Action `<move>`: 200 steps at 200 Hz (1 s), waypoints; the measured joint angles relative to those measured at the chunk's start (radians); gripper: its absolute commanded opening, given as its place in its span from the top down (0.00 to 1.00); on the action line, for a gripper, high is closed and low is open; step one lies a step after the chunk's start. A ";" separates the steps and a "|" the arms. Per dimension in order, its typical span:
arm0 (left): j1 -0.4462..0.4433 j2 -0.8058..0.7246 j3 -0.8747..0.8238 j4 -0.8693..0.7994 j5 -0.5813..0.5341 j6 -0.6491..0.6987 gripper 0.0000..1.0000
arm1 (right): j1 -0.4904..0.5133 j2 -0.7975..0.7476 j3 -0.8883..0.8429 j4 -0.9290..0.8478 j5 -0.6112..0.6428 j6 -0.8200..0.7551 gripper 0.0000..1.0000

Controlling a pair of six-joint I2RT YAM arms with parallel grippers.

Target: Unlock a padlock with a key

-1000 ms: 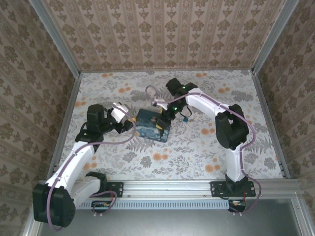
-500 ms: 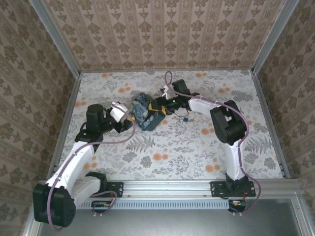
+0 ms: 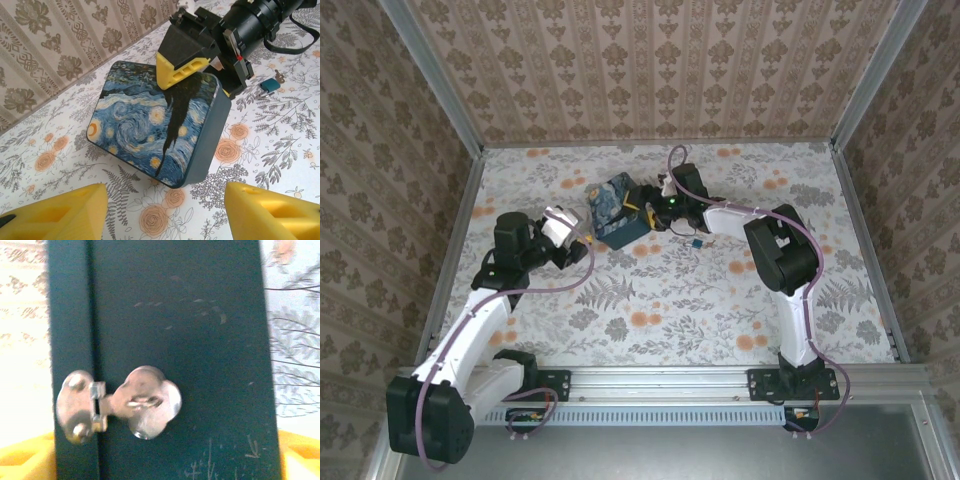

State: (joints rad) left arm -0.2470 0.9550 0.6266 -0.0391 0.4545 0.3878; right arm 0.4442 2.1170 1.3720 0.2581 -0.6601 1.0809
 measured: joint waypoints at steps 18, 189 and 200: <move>0.000 -0.008 0.000 0.002 -0.007 0.000 0.36 | 0.000 0.007 -0.018 -0.005 0.011 0.002 0.00; 0.000 0.061 0.000 0.069 -0.146 -0.078 0.33 | -0.030 -0.389 0.006 -0.771 0.493 -0.604 0.13; -0.004 0.066 -0.001 0.087 -0.167 -0.114 0.34 | -0.053 -0.436 -0.023 -0.782 0.493 -0.668 0.20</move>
State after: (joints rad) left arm -0.2508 1.0210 0.6258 0.0475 0.2874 0.2737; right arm 0.3916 1.6810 1.3491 -0.5236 -0.1673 0.4133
